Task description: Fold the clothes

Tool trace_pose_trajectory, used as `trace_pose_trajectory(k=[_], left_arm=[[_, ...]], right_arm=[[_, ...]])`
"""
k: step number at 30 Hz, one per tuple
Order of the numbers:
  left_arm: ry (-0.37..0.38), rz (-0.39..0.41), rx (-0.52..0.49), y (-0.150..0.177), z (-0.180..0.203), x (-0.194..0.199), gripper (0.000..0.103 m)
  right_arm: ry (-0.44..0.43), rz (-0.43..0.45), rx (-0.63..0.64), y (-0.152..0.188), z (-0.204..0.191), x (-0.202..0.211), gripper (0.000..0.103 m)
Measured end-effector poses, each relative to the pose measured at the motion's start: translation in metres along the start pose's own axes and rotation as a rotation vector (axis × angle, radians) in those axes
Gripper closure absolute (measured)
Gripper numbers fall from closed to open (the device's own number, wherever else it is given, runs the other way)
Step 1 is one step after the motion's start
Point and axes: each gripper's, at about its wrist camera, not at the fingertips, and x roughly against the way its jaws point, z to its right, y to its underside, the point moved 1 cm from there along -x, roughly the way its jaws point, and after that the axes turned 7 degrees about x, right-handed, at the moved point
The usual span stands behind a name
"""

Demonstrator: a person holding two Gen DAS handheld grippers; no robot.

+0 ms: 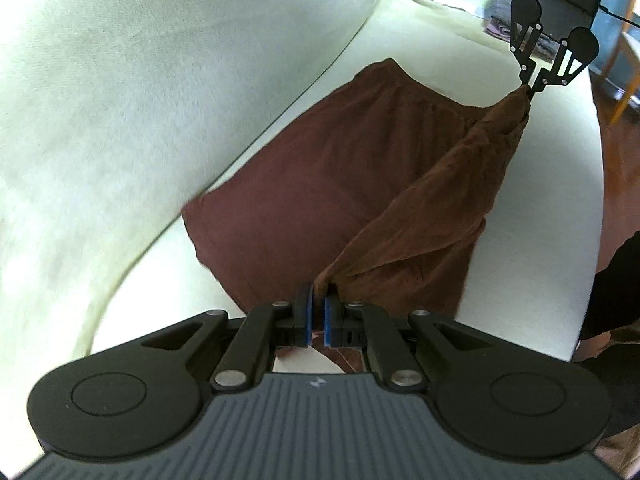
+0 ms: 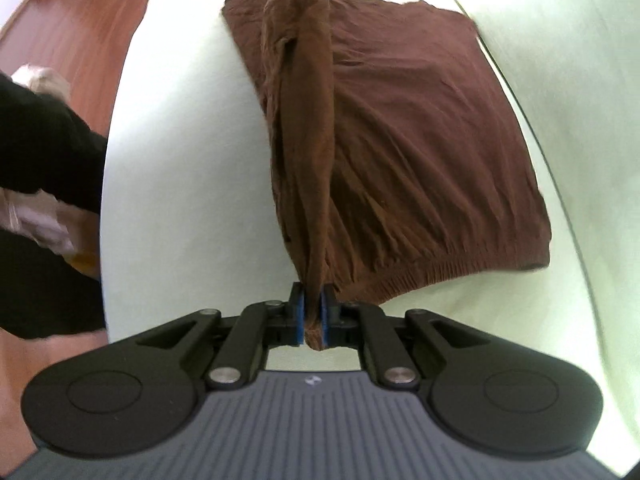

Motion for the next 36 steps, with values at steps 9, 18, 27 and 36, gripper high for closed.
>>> trace_pose_trajectory(k=[9, 18, 27, 36], left_arm=[[0.055, -0.042, -0.048, -0.028, -0.068, -0.046, 0.1], [0.023, -0.105, 0.009, -0.054, -0.091, -0.069, 0.1], [-0.065, -0.137, 0.056, -0.071, -0.107, -0.09, 0.1], [-0.132, -0.139, 0.046, -0.085, -0.118, -0.114, 0.1]], right_arm=[[-0.058, 0.052, -0.334, -0.005, 0.061, 0.009, 0.098], [-0.175, 0.156, -0.507, 0.021, 0.121, -0.002, 0.098], [-0.214, 0.252, -0.643, 0.04, 0.168, -0.003, 0.099], [-0.191, 0.274, -0.77, 0.046, 0.196, -0.02, 0.101]])
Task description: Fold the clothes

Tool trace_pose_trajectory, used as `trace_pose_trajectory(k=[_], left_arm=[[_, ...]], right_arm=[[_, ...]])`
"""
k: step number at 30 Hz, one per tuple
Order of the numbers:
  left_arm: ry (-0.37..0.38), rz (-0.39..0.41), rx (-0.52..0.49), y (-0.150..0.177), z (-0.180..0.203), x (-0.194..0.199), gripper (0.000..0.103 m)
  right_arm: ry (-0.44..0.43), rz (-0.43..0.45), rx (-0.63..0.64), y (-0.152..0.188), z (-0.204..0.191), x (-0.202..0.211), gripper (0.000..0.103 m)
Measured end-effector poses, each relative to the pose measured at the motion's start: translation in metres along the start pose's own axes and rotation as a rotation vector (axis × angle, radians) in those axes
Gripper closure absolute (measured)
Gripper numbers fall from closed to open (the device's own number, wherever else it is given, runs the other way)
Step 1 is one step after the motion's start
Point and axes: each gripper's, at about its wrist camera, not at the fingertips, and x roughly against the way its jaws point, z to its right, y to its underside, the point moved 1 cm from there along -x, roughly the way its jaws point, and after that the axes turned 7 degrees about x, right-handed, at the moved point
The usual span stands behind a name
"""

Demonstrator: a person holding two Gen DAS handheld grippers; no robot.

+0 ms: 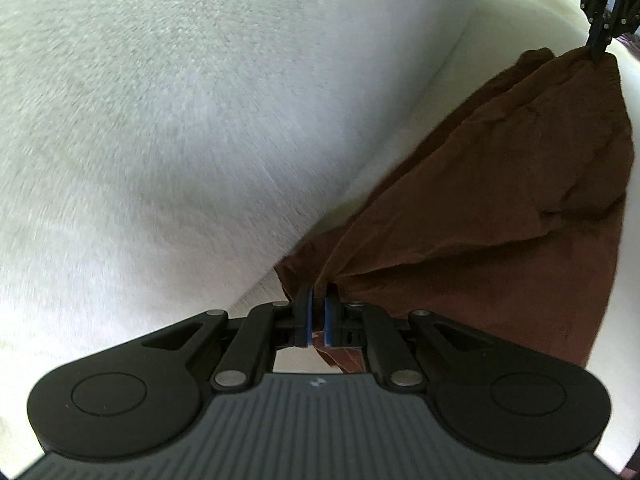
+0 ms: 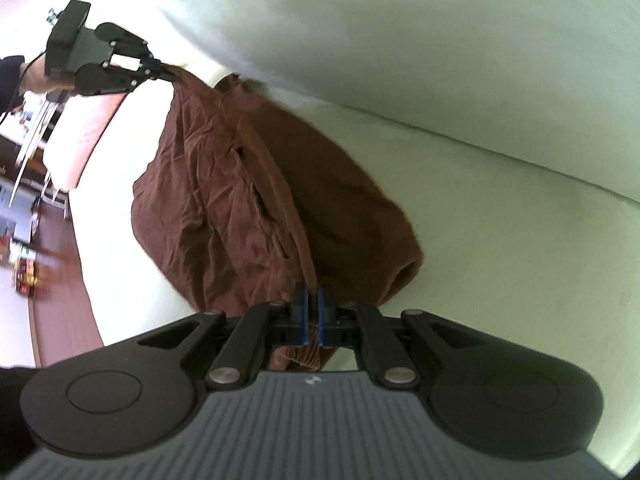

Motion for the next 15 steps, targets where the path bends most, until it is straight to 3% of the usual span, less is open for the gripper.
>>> trace_pose_trajectory(k=[7, 15], left_arm=[[-0.044, 0.004, -0.019, 0.002, -0.001, -0.01, 0.099], [-0.059, -0.007, -0.029, 0.0, 0.001, -0.021, 0.099]], right_arm=[[0.046, 0.019, -0.066, -0.002, 0.006, -0.007, 0.101], [0.068, 0.001, -0.013, -0.01, 0.002, -0.008, 0.102]])
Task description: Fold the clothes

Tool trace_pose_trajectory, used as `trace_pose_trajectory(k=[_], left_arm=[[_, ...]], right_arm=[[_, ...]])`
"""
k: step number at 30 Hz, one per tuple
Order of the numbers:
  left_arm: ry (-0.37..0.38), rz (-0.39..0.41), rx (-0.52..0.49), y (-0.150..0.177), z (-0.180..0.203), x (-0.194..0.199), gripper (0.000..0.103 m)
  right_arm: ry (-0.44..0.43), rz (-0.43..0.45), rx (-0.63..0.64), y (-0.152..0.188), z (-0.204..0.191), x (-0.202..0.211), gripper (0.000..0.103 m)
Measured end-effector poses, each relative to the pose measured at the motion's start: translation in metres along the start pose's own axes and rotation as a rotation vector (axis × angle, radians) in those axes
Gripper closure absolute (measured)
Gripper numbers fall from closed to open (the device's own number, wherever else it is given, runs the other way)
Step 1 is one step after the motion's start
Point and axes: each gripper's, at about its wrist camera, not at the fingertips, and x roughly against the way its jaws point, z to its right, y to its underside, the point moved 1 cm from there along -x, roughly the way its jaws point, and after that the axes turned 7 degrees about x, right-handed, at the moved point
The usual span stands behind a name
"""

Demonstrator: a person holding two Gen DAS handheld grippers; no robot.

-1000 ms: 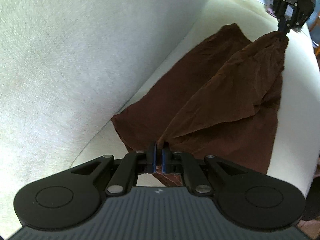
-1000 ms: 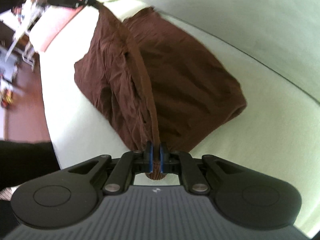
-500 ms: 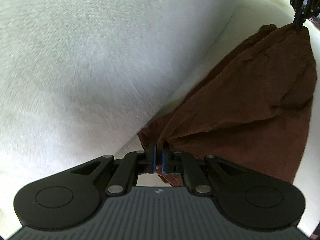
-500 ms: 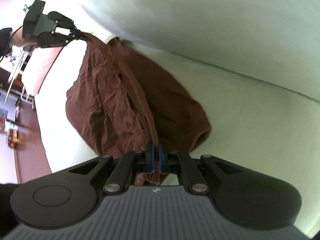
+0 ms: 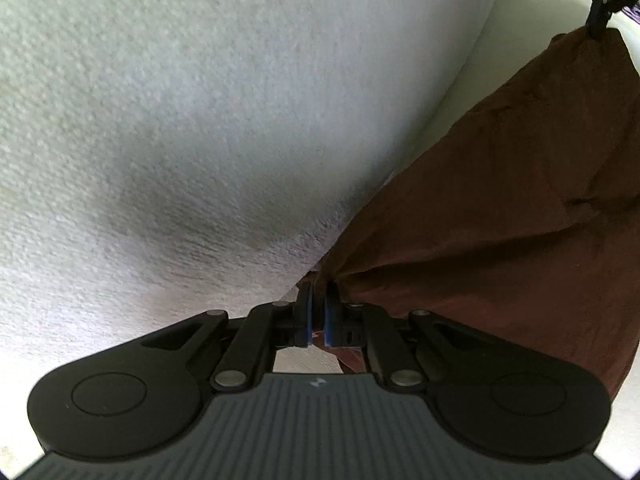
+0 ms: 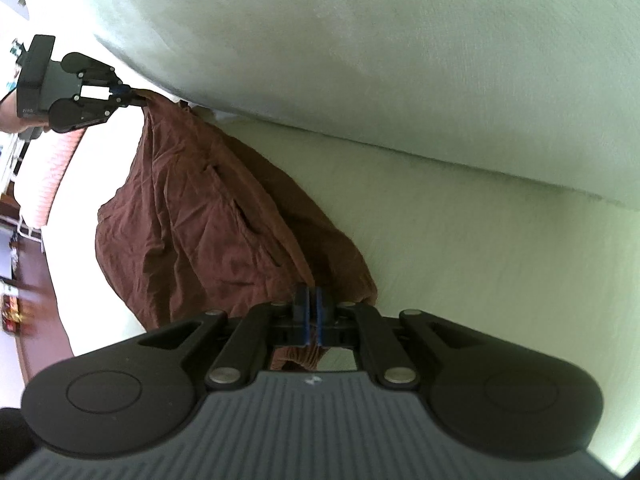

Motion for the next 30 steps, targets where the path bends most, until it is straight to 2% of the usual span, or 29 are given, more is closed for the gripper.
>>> trace_pose_trajectory(k=[3, 15, 17, 18, 21, 23, 25, 27, 30], left_arm=[[-0.007, -0.001, 0.0, 0.006, -0.001, 0.0, 0.099], [-0.042, -0.045, -0.017, 0.015, 0.01, -0.019, 0.099], [-0.055, -0.042, 0.006, 0.017, 0.01, -0.021, 0.096], [-0.065, -0.042, 0.012, 0.018, 0.01, -0.022, 0.087], [-0.108, -0.053, 0.035, 0.021, 0.009, -0.026, 0.085], [-0.146, -0.062, 0.072, 0.025, 0.004, -0.028, 0.076], [-0.157, -0.053, 0.137, 0.034, -0.004, -0.024, 0.072], [-0.151, -0.048, 0.185, 0.042, -0.009, -0.017, 0.072], [-0.119, -0.026, 0.275, 0.06, -0.012, 0.003, 0.067]], right_arm=[[0.006, 0.009, 0.027, -0.005, -0.003, 0.003, 0.103], [0.058, -0.005, -0.032, -0.003, 0.021, -0.008, 0.102], [0.069, -0.009, -0.037, -0.001, 0.023, -0.01, 0.102], [0.083, -0.006, -0.037, -0.001, 0.024, -0.011, 0.102], [0.112, 0.002, -0.038, 0.001, 0.024, -0.013, 0.101], [0.136, 0.011, -0.039, 0.003, 0.023, -0.014, 0.101], [0.168, 0.052, -0.054, 0.004, 0.02, -0.012, 0.101], [0.212, 0.104, -0.076, 0.007, 0.017, -0.004, 0.093], [0.271, 0.195, -0.151, 0.014, 0.011, 0.014, 0.088]])
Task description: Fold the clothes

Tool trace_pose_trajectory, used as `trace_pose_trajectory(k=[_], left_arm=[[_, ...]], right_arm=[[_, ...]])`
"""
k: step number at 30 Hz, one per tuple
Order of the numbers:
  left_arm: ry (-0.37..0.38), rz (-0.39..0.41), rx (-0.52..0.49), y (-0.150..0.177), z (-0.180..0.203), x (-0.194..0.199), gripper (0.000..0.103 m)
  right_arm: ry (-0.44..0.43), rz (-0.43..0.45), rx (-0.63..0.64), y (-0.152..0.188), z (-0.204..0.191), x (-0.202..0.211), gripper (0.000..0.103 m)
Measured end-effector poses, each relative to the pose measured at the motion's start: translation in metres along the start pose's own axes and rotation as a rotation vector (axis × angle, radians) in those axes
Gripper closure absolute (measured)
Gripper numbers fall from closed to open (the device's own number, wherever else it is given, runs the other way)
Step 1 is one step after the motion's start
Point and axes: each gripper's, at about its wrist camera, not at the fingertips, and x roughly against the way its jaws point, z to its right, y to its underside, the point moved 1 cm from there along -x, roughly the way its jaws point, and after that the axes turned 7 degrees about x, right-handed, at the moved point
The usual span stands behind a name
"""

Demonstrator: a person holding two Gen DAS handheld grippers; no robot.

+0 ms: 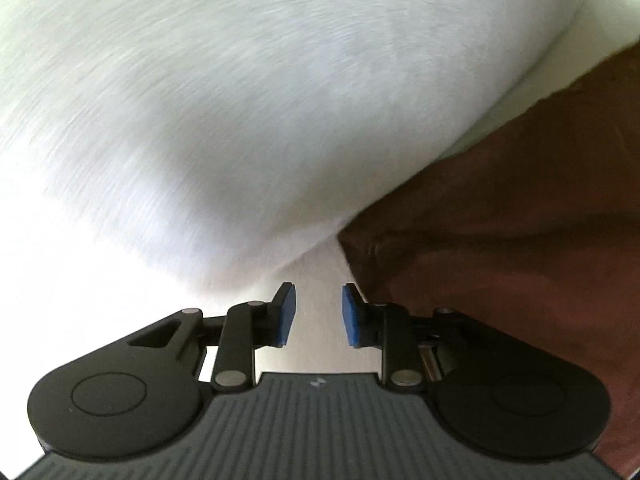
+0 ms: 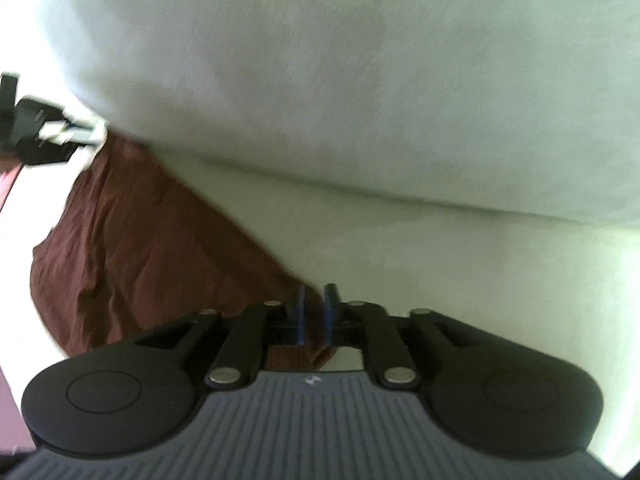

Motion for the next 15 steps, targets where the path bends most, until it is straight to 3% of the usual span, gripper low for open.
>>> trace_pose_trajectory(k=[7, 9, 11, 13, 15], left_arm=[[0.158, -0.025, 0.221, 0.063, 0.003, 0.047, 0.06], [0.218, -0.054, 0.321, 0.093, 0.003, 0.059, 0.06], [0.213, -0.047, 0.389, 0.12, 0.003, 0.072, 0.06], [0.198, -0.023, 0.421, 0.142, 0.009, 0.083, 0.06], [0.248, -0.017, 0.497, 0.179, 0.009, 0.088, 0.06]], right_arm=[[-0.034, 0.035, -0.111, 0.041, -0.017, 0.036, 0.082], [-0.049, 0.017, -0.199, 0.068, -0.02, 0.039, 0.082], [-0.055, 0.013, -0.28, 0.089, -0.023, 0.04, 0.082], [-0.062, 0.034, -0.392, 0.114, -0.028, 0.042, 0.081], [-0.082, 0.082, -0.522, 0.137, -0.03, 0.046, 0.077]])
